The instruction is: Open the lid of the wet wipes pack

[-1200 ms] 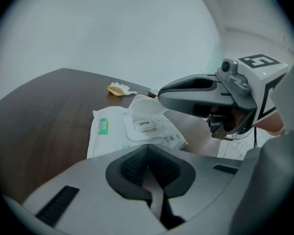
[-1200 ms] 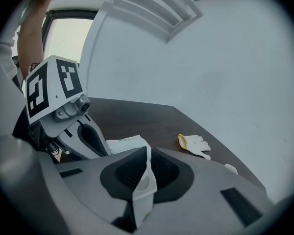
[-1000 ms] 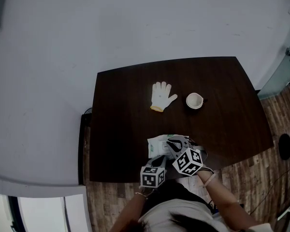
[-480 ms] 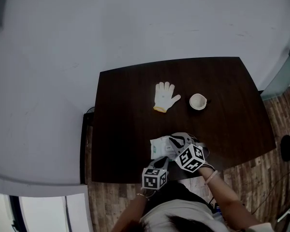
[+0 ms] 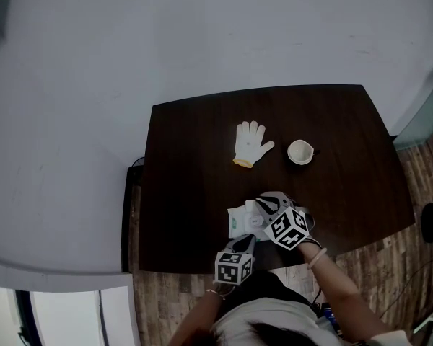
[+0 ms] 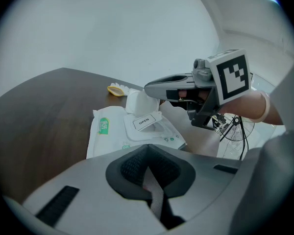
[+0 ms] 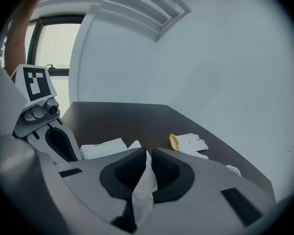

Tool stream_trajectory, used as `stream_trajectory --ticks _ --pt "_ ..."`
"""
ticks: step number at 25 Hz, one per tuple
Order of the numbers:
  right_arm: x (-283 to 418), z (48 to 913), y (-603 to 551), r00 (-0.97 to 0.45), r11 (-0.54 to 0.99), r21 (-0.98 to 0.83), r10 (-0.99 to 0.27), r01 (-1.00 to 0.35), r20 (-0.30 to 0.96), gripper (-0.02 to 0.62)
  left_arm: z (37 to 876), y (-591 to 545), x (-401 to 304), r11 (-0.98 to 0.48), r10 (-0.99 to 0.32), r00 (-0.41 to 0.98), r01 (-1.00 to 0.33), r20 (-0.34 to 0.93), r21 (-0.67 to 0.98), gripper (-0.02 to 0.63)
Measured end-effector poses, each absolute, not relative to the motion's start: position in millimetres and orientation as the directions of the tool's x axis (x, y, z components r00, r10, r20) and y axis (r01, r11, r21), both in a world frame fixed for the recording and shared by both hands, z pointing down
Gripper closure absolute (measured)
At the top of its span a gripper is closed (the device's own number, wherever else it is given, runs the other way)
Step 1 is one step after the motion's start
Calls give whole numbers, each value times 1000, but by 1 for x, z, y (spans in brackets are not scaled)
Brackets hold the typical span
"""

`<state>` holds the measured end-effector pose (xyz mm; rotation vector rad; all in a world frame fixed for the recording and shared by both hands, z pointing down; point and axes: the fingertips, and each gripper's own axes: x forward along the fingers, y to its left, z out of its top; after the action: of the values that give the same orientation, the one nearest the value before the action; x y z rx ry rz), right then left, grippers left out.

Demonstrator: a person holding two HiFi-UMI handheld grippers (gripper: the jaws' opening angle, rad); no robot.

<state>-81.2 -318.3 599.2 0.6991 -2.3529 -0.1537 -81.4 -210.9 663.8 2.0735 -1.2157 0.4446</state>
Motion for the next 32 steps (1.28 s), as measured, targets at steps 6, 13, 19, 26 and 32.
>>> stream_trajectory --ticks 6,13,19,26,32 --pt "-82 605 -327 -633 855 262 -510 -447 583 549 664 -211 -82 -330 -626 508 -860 591 390 592" --pt "-82 616 -339 -637 855 203 -495 -476 591 548 664 -213 -82 -325 -628 507 -860 590 393 592" --pt "-81 624 -346 -637 853 156 -481 -497 603 546 665 -213 -82 -324 -628 508 -859 590 395 592" --pt "-80 639 -353 -625 844 109 -470 -525 624 541 665 -213 -83 -322 -629 510 -858 587 400 592" --pt "-80 649 -354 -611 846 92 -451 -526 651 568 664 -213 -83 -321 -626 511 -857 589 403 592"
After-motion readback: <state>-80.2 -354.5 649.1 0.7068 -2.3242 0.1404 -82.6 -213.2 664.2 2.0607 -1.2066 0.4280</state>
